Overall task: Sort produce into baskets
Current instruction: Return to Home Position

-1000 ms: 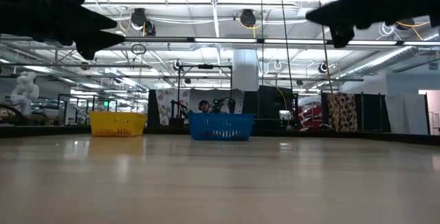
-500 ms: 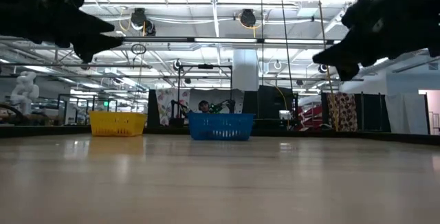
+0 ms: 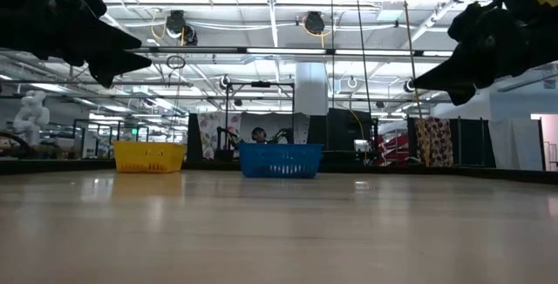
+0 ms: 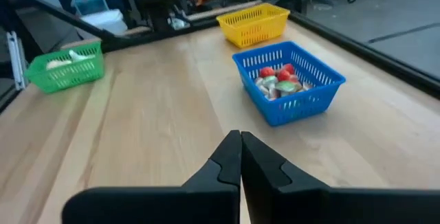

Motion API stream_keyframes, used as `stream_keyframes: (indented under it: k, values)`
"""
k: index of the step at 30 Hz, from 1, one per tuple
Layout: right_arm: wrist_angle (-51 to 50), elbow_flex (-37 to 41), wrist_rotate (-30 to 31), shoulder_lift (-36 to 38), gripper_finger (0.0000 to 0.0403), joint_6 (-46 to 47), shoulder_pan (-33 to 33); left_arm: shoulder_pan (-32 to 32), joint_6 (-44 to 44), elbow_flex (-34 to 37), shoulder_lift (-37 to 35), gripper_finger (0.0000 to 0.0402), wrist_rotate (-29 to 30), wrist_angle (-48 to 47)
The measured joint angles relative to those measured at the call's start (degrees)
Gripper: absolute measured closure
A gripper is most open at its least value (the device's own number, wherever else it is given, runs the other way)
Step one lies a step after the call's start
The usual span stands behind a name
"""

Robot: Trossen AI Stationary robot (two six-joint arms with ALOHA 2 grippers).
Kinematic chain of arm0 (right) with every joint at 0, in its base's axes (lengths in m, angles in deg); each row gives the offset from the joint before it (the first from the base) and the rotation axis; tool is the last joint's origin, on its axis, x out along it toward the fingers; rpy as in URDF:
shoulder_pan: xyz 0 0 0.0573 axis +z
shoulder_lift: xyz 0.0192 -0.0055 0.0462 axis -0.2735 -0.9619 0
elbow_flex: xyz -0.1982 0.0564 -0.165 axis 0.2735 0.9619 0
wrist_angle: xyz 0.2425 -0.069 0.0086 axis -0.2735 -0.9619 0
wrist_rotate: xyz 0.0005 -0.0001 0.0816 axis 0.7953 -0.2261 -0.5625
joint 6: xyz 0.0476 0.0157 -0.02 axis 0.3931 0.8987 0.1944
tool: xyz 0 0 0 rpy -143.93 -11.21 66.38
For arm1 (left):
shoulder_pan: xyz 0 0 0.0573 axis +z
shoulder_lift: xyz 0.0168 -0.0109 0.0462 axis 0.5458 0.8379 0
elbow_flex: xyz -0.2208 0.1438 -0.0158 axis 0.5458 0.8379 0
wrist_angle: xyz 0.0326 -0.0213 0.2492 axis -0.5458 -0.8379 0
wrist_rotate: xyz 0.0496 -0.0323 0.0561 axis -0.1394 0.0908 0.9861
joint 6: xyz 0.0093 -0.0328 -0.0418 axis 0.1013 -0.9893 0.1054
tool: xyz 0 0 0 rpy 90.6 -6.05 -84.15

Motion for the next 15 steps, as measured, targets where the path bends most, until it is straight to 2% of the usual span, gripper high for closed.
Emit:
stream_keyframes:
  k: [9,15]
  values:
    - [-1.44,3.27,0.02,9.56,0.0402,-0.04,0.02,0.0,-1.27,-0.01,-2.4,0.0153,-2.55,-0.43]
    - [-4.15,5.17,0.02,14.85,0.0402,-0.41,0.02,0.0,-1.42,-0.04,-5.01,0.0153,-2.56,-4.98]
